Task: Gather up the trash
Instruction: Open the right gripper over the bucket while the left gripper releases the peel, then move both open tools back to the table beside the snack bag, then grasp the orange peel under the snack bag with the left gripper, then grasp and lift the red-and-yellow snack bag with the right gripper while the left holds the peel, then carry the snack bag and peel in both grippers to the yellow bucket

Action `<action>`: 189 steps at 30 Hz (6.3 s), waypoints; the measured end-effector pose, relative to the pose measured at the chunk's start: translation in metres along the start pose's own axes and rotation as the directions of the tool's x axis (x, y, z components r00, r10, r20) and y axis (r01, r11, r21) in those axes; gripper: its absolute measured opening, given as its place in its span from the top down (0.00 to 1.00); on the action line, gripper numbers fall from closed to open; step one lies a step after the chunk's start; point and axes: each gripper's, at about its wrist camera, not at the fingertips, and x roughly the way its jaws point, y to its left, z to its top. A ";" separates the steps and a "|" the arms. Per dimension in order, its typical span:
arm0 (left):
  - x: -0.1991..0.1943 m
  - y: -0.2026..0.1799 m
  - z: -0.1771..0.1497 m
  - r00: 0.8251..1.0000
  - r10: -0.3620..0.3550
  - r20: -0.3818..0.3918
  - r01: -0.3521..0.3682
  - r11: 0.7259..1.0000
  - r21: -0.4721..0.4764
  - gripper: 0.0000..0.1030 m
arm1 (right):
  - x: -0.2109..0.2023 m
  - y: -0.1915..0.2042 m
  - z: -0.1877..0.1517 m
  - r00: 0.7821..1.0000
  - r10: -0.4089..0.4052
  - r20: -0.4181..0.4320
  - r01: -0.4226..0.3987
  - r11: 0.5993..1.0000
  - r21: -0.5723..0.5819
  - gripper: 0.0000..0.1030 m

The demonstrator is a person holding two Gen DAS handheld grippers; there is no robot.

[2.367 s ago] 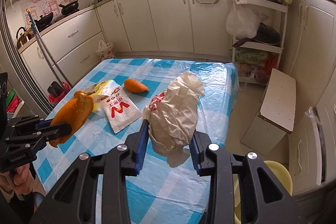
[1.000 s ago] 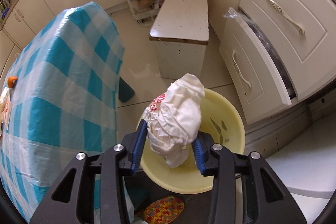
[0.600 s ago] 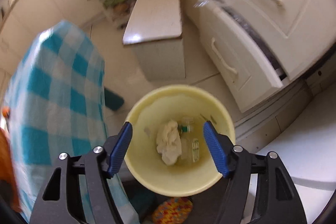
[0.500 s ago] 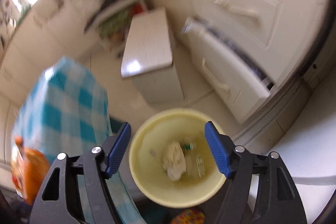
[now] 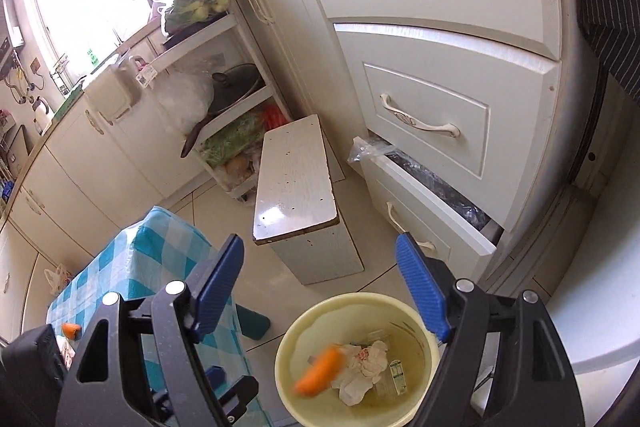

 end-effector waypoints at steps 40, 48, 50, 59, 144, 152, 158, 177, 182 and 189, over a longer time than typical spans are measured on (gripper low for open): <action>-0.284 0.197 -0.090 0.777 0.500 0.382 -0.445 0.866 -0.229 0.14 | -0.056 0.139 -0.040 0.986 0.093 0.137 -0.031 0.916 -0.401 0.16; -0.309 0.218 -0.109 0.751 0.539 0.382 -0.481 0.843 -0.242 0.13 | -0.072 0.156 -0.051 0.981 0.135 0.139 -0.058 0.890 -0.453 0.16; -0.314 0.224 -0.114 0.747 0.547 0.377 -0.490 0.837 -0.244 0.13 | -0.075 0.161 -0.055 0.981 0.145 0.129 -0.071 0.887 -0.457 0.16; -0.329 0.254 -0.145 0.742 0.575 0.345 -0.501 0.817 -0.286 0.10 | -0.094 0.199 -0.085 0.973 0.207 0.104 -0.116 0.824 -0.555 0.14; -0.268 0.381 -0.166 0.906 0.409 0.108 -0.312 0.818 -0.484 0.94 | 0.021 0.374 -0.197 0.531 0.584 -0.614 -0.780 0.620 -0.085 0.37; -0.265 0.380 -0.165 0.925 0.360 0.122 -0.268 0.845 -0.464 0.87 | 0.049 0.397 -0.209 0.478 0.617 -0.625 -0.750 0.657 0.076 0.54; -0.264 0.386 -0.167 0.931 0.347 0.118 -0.252 0.841 -0.480 0.81 | 0.043 0.408 -0.201 0.469 0.657 -0.590 -0.758 0.643 0.113 0.94; -0.255 0.369 -0.155 0.907 0.397 0.140 -0.306 0.850 -0.429 0.64 | -0.036 0.321 -0.123 0.491 0.776 -0.397 -0.817 0.568 0.101 0.98; -0.243 0.351 -0.151 0.910 0.392 0.134 -0.324 0.875 -0.359 0.76 | -0.043 0.280 -0.129 0.535 0.750 -0.389 -0.791 0.606 0.079 0.98; -0.248 0.330 -0.158 0.920 0.361 0.151 -0.300 0.899 -0.319 0.85 | -0.034 0.250 -0.132 0.557 0.759 -0.336 -0.765 0.627 0.148 0.98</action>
